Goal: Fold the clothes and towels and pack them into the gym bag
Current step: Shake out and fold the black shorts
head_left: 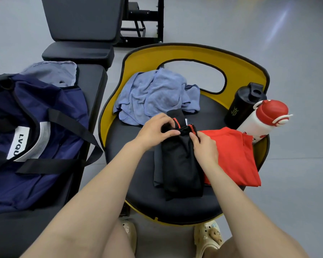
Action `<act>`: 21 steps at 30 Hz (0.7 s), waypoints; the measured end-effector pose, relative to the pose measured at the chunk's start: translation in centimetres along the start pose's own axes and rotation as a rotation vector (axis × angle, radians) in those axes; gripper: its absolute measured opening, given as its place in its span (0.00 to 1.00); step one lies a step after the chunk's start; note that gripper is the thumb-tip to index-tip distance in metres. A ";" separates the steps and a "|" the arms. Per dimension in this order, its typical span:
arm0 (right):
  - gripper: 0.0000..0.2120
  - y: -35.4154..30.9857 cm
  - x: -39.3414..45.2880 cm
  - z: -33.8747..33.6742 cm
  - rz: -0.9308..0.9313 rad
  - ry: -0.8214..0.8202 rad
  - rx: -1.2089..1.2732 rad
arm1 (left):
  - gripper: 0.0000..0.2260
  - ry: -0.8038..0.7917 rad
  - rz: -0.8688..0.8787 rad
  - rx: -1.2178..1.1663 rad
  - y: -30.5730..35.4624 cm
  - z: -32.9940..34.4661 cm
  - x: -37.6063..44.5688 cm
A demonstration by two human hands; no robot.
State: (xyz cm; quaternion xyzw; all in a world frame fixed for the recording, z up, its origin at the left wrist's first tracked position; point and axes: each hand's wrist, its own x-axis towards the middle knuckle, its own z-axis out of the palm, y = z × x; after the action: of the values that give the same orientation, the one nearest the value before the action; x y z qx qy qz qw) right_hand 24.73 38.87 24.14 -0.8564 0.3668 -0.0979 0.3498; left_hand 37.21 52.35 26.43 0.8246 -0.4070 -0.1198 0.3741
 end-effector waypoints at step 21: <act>0.20 0.0 0.4 0.4 -0.033 0.004 -0.094 | 0.02 0.083 -0.077 0.018 1.8 -0.1 2.0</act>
State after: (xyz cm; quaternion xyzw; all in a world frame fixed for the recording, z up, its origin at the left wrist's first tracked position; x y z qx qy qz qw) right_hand 25.16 38.79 23.78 -0.8777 0.3574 -0.0881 0.3069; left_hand 37.49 50.16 27.98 0.8473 -0.3602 -0.0963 0.3782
